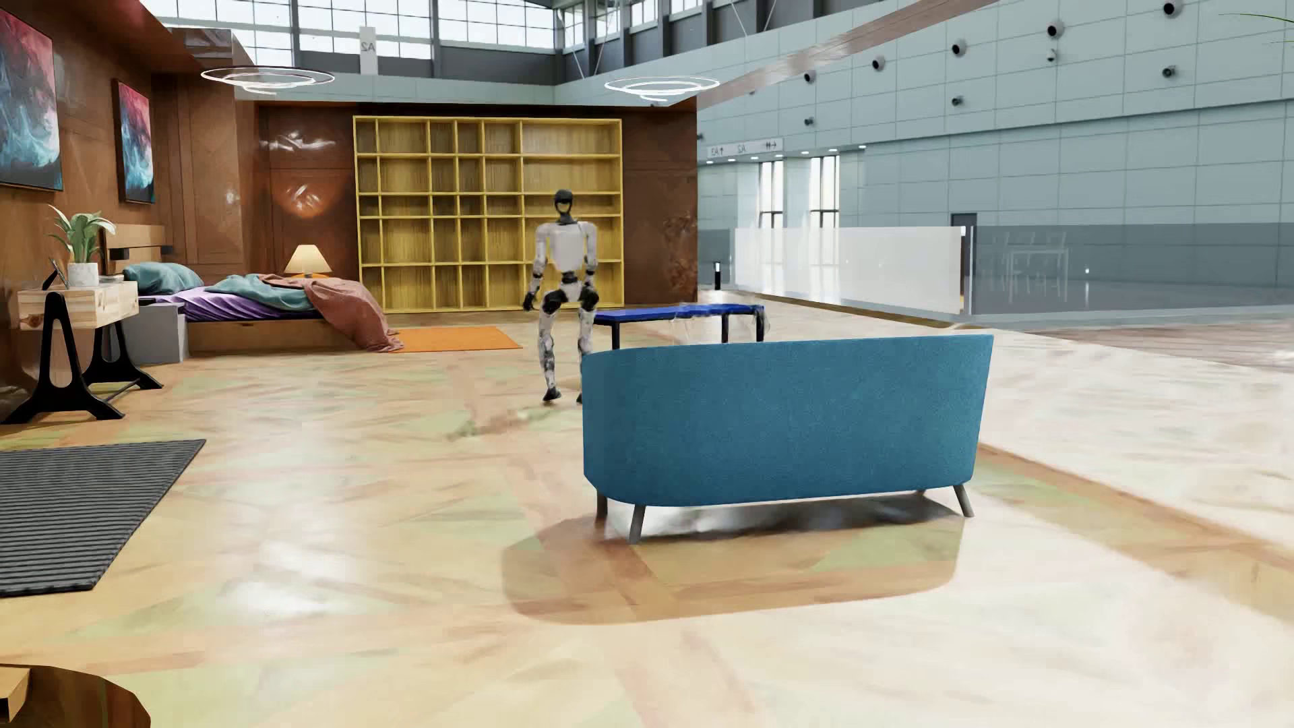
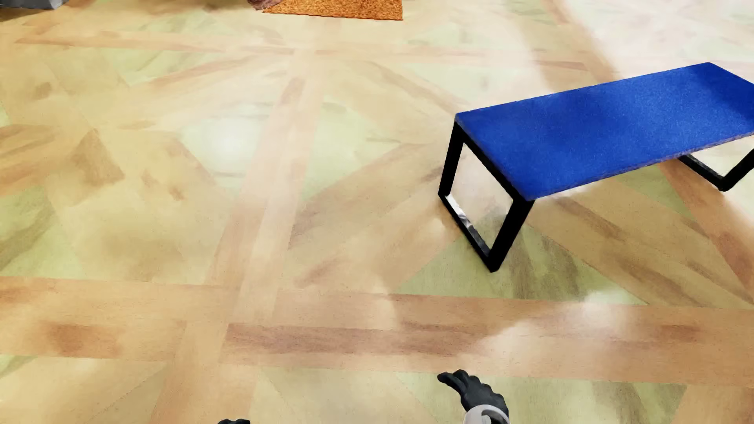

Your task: Head to the sofa

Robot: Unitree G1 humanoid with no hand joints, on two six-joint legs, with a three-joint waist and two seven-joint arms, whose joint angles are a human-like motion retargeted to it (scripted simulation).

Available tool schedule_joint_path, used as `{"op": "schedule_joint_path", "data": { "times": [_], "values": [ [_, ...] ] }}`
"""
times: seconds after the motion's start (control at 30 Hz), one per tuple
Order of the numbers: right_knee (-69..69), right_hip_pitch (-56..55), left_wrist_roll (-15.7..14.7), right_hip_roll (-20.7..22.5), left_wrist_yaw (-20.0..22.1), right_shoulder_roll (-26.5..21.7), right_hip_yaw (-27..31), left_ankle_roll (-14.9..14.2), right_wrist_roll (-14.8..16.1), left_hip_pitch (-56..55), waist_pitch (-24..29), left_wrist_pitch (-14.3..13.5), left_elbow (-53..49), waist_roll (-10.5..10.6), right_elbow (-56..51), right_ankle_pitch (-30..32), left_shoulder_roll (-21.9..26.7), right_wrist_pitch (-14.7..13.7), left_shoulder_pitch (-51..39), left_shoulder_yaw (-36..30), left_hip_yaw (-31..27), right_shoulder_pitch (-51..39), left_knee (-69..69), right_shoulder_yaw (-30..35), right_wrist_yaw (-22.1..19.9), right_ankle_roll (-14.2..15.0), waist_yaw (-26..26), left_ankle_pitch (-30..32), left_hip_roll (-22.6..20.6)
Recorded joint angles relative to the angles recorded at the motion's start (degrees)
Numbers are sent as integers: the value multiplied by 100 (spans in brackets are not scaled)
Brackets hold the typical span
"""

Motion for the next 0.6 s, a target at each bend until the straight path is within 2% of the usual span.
{"op": "schedule_joint_path", "data": {
  "times": [0.03, 0.07, 0.1, 0.13, 0.2, 0.27, 0.3, 0.37, 0.4, 0.43, 0.47, 0.53, 0.57, 0.6],
  "values": [
    [-111, 156, 32, -17, -33, -33, 46, 97, -8, -67, -25, 5, 8, -30, -95, -54, -28, -116, -68, 17, 139, -107, -877, 113, 33, 4, 45, 76, -111],
    [-241, 311, 50, -30, -55, -53, 99, 20, -29, -89, -56, 28, 32, -67, -181, -86, -78, -219, -115, 67, 187, -210, -1797, 261, 85, 8, 80, 269, -283],
    [-369, 464, 56, -34, -66, -53, 161, -252, -45, -77, -90, 59, 56, -105, -249, -109, -139, -303, -134, 149, 176, -302, -2700, 414, 146, 10, 103, 521, -447],
    [-496, 618, 57, -40, -69, -37, 233, -323, -50, -12, -124, 84, 79, -143, -300, -120, -211, -363, -132, 242, 118, -375, -3542, 553, 208, 10, 118, 664, -613],
    [-540, 902, 102, -29, -95, 51, 386, -786, -23, -52, -167, 110, 140, -207, -379, -213, -306, -431, -80, 368, -148, -415, -4013, 768, 288, 13, 144, 622, -794],
    [-551, 1252, 230, -135, -182, 102, 507, -134, 25, 126, -210, 128, 296, -287, -435, -158, -407, -450, -21, 375, -132, -279, -3854, 887, 298, 26, 166, 1362, -925],
    [-470, 1385, 295, -224, -217, 127, 568, 40, 37, 295, -241, 156, 408, -354, -403, 10, -458, -395, 14, 389, -77, -159, -3804, 911, 286, 55, 176, 1612, -979],
    [-134, 1485, 414, -456, -283, 152, 684, 101, -2, 599, -318, 231, 695, -533, -201, 627, -555, -98, 49, 416, 139, 147, -3690, 903, 281, 73, 176, 1374, -1103],
    [154, 1442, 482, -577, -341, 136, 758, 177, -48, 776, -356, 251, 825, -618, -65, 1069, -581, 54, 52, 411, 244, 295, -3685, 927, 324, 170, 175, 1224, -1179],
    [554, 1328, 551, -704, -398, 64, 808, 296, -123, 924, -384, 237, 911, -688, 58, 1495, -601, 130, 45, 391, 350, 410, -3648, 1020, 418, 339, 177, 1064, -1255],
    [1169, 1093, 610, -829, -426, -85, 844, 465, -230, 1001, -393, 188, 954, -747, 137, 1848, -626, 110, 18, 358, 453, 493, -3506, 1176, 543, 629, 184, 872, -1331],
    [2832, 297, 684, -1221, -418, -533, 805, 685, -347, 1041, -353, 93, 943, -861, 76, 2635, -724, -59, -154, 233, 700, 633, -3038, 1369, 791, 1529, 206, 403, -1491],
    [3656, -168, 714, -1474, -302, -767, 808, 717, -263, 1097, -316, -68, 1037, -929, -32, 2958, -741, -114, -234, 192, 860, 723, -2853, 1287, 883, 1691, 208, 171, -1581],
    [4309, -607, 756, -1664, -200, -913, 849, 731, -112, 1229, -274, -163, 1093, -994, -125, 2750, -746, -77, -344, 159, 1002, 787, -2775, 1106, 909, 1646, 200, -21, -1669]
  ]
}}
